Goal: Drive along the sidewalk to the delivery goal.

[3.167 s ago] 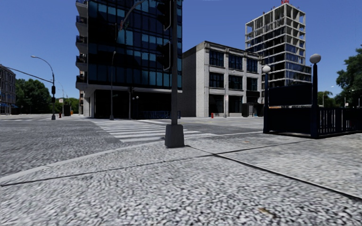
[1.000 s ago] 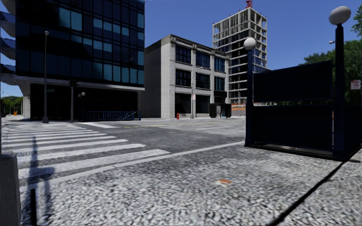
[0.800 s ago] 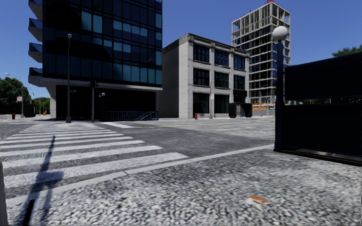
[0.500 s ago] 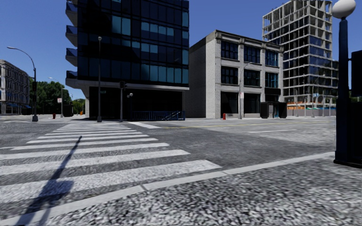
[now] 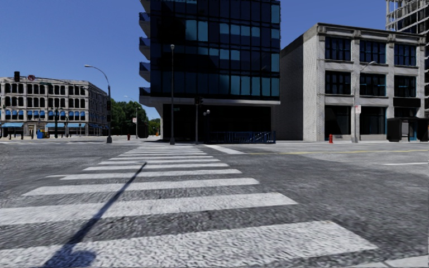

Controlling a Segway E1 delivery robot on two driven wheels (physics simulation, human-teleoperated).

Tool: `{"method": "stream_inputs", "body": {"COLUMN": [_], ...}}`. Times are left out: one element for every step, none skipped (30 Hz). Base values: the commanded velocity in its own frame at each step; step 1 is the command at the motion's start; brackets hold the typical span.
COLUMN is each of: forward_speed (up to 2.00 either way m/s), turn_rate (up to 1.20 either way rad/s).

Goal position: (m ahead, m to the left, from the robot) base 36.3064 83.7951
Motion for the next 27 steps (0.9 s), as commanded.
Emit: {"method": "stream_inputs", "body": {"forward_speed": [1.87,1.87,1.87,1.87,1.87,1.87,1.87,1.87,1.87,1.87,1.87,1.87,1.87,1.87,1.87,1.87,1.87,1.87,1.87,1.87,1.87,1.87,1.87,1.87,1.87,1.87,1.87], "turn_rate": [0.6,0.6,0.6,0.6,0.6,0.53,0.43,0.27,0.27,0.0,0.0,0.0,0.0,0.0,0.0,0.0,0.0,0.0,0.0,0.0,0.0,0.0,0.0,0.0,0.0,0.0,0.0]}}
